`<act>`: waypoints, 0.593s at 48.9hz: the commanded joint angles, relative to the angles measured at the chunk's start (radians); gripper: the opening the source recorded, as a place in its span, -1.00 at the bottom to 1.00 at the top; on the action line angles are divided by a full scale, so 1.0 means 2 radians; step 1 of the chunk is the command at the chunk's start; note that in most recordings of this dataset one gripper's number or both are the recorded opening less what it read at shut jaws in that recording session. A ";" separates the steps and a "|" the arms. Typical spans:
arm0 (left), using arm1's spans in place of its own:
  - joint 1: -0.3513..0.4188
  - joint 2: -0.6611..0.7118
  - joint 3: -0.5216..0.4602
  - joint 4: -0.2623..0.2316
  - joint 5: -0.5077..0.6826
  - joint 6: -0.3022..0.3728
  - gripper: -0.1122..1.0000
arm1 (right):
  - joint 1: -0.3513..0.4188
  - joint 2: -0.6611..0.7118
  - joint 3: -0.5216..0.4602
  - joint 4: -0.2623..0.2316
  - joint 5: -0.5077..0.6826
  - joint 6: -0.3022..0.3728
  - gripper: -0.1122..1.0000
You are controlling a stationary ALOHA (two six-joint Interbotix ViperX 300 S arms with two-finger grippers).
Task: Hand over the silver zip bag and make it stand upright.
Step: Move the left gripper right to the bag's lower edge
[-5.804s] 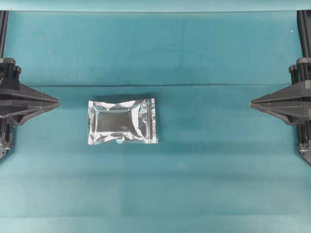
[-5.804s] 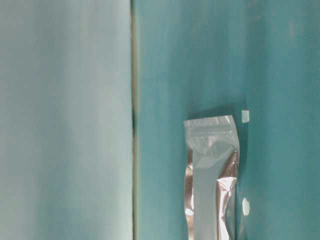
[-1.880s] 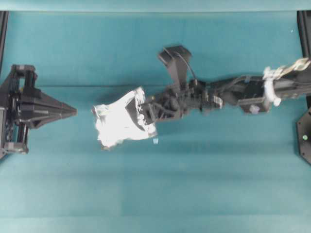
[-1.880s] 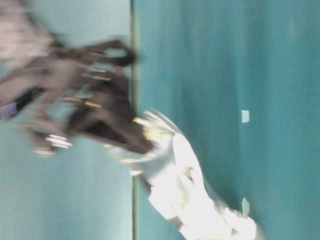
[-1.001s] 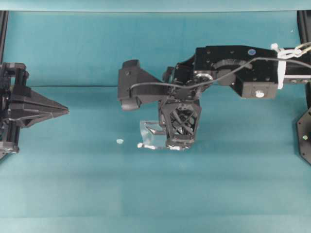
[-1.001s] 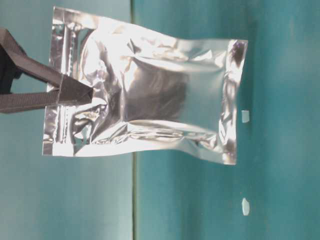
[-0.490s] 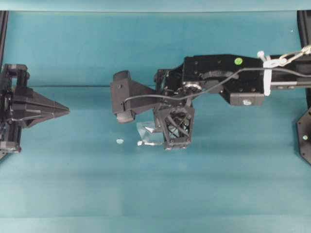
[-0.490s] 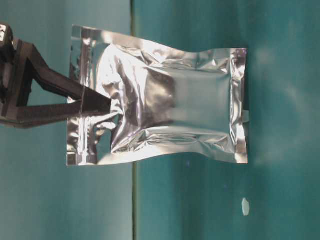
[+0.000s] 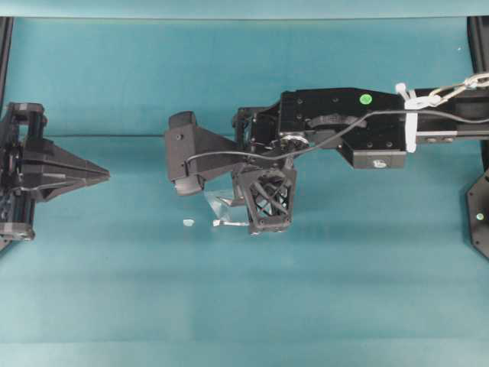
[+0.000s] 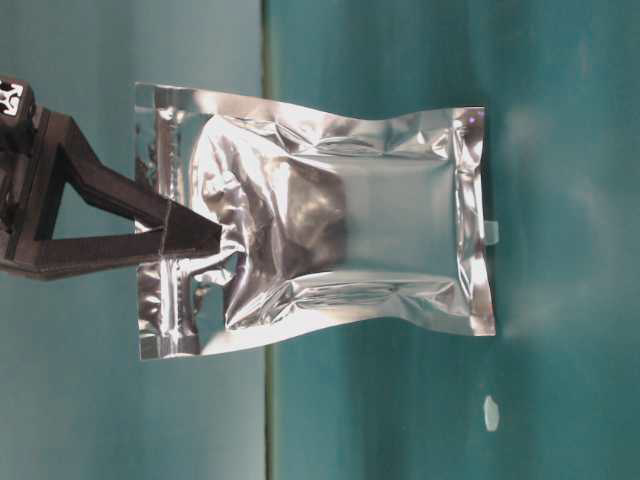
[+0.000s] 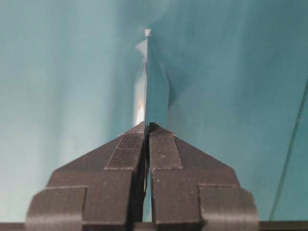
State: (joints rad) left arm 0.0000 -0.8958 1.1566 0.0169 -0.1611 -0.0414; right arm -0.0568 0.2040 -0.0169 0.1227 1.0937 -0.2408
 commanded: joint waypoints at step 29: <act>0.010 0.118 0.010 0.002 -0.033 -0.085 0.70 | 0.006 -0.005 -0.008 -0.001 -0.002 0.003 -0.78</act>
State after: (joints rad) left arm 0.0199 -0.7148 1.1766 0.0169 -0.2025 -0.1902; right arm -0.0491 0.2040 -0.0169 0.1227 1.0953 -0.2378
